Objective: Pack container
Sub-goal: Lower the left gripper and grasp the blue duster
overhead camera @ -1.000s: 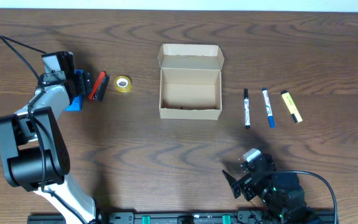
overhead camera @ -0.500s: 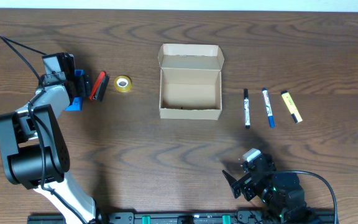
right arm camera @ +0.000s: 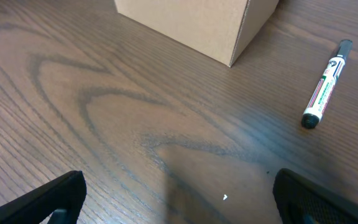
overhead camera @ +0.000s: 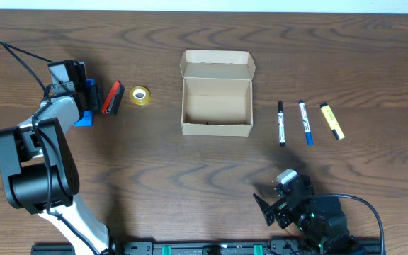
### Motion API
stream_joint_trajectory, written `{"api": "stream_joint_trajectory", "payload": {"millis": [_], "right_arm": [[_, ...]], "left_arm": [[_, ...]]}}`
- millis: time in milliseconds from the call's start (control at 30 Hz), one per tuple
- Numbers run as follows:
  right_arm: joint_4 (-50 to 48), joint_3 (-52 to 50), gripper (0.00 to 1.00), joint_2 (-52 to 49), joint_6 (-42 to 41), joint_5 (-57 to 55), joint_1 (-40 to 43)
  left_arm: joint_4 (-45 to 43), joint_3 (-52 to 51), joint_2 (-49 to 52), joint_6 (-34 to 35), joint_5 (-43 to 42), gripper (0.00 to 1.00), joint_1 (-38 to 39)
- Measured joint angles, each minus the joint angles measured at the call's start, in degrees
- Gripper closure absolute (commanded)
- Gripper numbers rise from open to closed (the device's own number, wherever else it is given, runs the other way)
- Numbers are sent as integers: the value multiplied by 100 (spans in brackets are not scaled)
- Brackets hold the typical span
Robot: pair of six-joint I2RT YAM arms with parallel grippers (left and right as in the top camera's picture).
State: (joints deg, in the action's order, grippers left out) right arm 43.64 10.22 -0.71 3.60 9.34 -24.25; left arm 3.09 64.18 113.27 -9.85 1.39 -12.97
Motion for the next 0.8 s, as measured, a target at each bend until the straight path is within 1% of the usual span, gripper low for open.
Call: {"api": "stream_joint_trajectory", "payload": {"millis": [333, 567, 633, 800], "right_arm": [[0, 0, 1, 0, 0, 0, 0], [0, 0, 1, 0, 2, 0, 0], [0, 0, 1, 0, 0, 0, 0], [0, 0, 1, 0, 2, 0, 0]], "left_arm": [[103, 20, 0, 105, -9, 51, 0], [138, 39, 0, 256, 9, 57, 0], [216, 87, 0, 289, 9, 57, 0], [514, 356, -28, 365, 13, 69, 0]]}}
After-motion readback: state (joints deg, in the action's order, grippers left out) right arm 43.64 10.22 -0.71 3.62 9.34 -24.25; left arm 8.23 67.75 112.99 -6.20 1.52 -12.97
